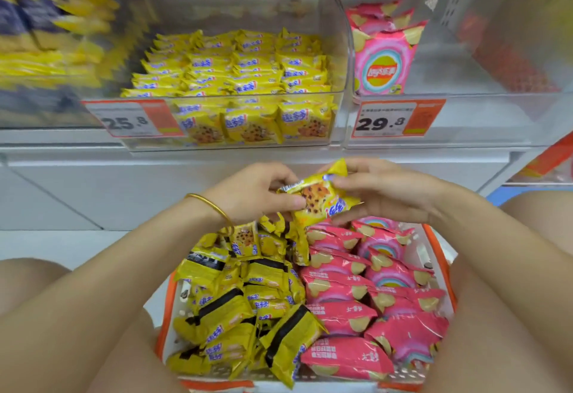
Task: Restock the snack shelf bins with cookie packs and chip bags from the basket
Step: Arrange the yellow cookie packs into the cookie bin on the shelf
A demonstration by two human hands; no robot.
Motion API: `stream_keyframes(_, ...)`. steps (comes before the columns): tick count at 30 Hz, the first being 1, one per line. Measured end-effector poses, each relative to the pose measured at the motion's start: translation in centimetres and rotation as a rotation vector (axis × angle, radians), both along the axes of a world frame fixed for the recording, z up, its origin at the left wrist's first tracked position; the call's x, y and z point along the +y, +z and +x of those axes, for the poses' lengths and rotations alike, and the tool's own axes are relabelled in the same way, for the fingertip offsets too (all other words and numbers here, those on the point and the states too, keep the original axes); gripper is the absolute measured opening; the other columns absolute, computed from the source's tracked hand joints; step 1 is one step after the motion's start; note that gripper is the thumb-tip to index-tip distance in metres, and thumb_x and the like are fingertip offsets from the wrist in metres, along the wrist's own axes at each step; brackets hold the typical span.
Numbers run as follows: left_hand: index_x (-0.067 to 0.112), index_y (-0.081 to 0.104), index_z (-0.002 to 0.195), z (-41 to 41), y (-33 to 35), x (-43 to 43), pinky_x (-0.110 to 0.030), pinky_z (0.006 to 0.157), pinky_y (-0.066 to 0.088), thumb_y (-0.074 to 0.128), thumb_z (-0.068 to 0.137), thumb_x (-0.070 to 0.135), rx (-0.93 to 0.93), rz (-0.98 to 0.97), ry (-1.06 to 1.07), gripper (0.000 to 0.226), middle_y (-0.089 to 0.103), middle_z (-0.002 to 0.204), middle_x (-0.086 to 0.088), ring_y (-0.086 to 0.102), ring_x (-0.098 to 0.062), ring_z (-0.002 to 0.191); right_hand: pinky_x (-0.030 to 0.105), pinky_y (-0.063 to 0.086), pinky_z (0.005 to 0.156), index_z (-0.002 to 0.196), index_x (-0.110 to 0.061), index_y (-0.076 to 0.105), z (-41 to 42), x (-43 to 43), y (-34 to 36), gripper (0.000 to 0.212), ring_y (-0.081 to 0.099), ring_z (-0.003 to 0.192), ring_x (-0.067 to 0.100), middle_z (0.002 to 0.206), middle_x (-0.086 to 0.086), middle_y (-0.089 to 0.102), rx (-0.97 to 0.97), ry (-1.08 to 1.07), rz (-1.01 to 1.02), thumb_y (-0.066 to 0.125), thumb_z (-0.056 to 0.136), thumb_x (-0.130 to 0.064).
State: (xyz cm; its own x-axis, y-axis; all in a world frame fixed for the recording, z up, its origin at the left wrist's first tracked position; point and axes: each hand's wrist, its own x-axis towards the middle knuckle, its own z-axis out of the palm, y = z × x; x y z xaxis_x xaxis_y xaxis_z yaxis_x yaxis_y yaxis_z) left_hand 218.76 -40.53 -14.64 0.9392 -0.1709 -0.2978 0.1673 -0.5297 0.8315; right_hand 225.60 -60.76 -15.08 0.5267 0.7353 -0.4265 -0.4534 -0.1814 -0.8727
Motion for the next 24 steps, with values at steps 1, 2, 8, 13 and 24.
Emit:
stream_keyframes(1,0.014,0.059,0.093,-0.2,1.0,0.6,-0.035,0.073,0.056,0.064,0.086,0.013,-0.036,-0.021,0.038,0.008,0.07,0.089,-0.009,0.067,-0.02,0.075,0.038,0.059,0.074,0.12,-0.007,0.053,-0.4,0.5,0.7,0.049,0.068,0.088,0.024,0.105,0.014,0.066,0.017,-0.018,0.064,0.069,0.075,-0.018)
stream_keyframes(2,0.014,0.059,0.092,-0.3,2.0,1.1,-0.034,0.072,0.056,0.063,0.086,0.012,-0.079,-0.057,0.082,0.007,0.07,0.087,-0.008,0.068,-0.017,0.073,0.037,0.059,0.074,0.12,-0.006,0.053,-1.0,1.1,1.4,0.055,0.069,0.089,0.026,0.106,0.015,0.067,0.005,-0.042,0.117,0.072,0.071,-0.019)
stream_keyframes(8,0.016,0.06,0.087,0.9,8.1,4.8,-0.016,0.05,0.047,0.06,0.09,0.018,-0.395,-0.125,0.295,0.003,0.067,0.074,0.001,0.064,-0.002,0.059,0.028,0.056,0.056,0.102,-0.008,0.06,-1.6,8.9,7.5,0.031,0.066,0.068,0.01,0.087,0.004,0.068,-0.498,-0.395,0.134,0.073,0.075,-0.017)
stream_keyframes(13,0.013,0.062,0.104,3.5,7.8,10.4,-0.034,0.084,0.047,0.058,0.09,0.032,-0.708,0.458,0.51,0.023,0.064,0.096,-0.002,0.059,-0.019,0.092,0.029,0.055,0.048,0.099,-0.007,0.062,5.6,17.0,11.4,0.015,0.064,0.063,0.015,0.082,0.005,0.062,-0.776,-0.369,-0.077,0.063,0.086,-0.014)
stream_keyframes(24,0.024,0.062,0.105,4.7,5.3,14.7,-0.035,0.088,0.035,0.023,0.087,0.045,-0.524,0.94,0.275,0.048,0.061,0.111,0.004,0.048,-0.021,0.111,0.032,0.045,0.091,0.118,-0.013,0.057,20.4,33.1,8.3,0.032,0.055,0.115,0.029,0.125,0.012,0.058,-1.555,-0.199,-0.685,0.059,0.086,-0.011)
